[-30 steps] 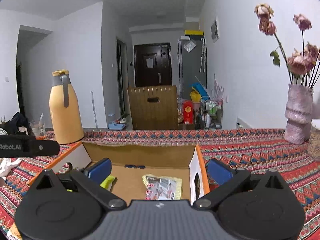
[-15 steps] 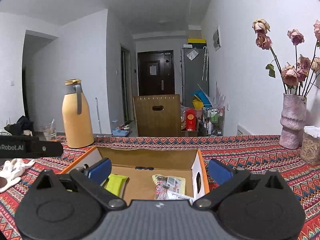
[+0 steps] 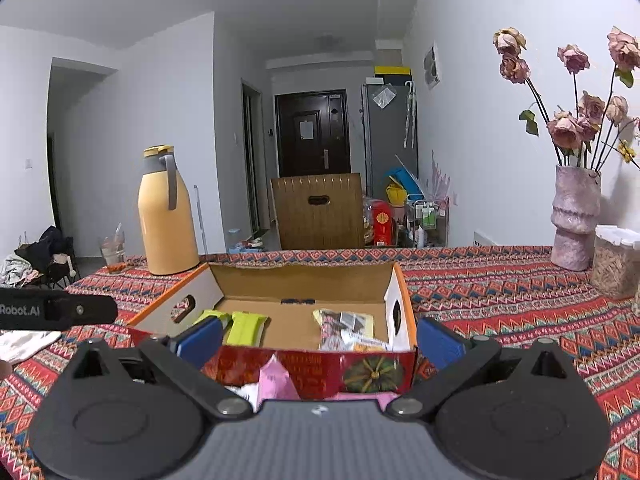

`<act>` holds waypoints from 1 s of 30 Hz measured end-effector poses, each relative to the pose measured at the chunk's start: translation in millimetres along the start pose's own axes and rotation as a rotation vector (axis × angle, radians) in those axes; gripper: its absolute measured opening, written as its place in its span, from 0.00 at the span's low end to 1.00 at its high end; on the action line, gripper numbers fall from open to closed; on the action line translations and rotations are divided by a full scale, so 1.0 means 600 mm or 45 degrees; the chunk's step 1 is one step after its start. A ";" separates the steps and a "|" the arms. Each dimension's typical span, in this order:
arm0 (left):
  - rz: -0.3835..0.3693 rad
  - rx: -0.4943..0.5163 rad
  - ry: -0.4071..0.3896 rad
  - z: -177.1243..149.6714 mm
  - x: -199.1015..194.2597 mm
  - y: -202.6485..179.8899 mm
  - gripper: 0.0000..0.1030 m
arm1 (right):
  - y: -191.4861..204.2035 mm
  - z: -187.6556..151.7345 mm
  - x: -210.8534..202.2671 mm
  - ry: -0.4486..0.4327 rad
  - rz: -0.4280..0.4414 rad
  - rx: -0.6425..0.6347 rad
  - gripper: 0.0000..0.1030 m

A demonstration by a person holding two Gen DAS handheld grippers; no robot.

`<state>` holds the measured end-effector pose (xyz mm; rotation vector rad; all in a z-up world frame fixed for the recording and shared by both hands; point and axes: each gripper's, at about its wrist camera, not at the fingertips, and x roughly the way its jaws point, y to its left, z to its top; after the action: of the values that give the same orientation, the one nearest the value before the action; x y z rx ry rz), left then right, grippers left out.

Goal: Organize snacks
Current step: 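Move both tools back toward the remaining snack pile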

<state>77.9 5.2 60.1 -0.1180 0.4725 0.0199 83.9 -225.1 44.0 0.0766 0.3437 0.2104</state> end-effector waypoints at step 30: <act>0.036 0.009 0.109 -0.116 -0.026 0.051 1.00 | -0.018 -0.111 -0.049 0.180 0.085 0.095 1.00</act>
<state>31.0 27.5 2.1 -0.1056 0.5596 0.0408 36.3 -239.1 -10.1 0.1475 0.4903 0.2696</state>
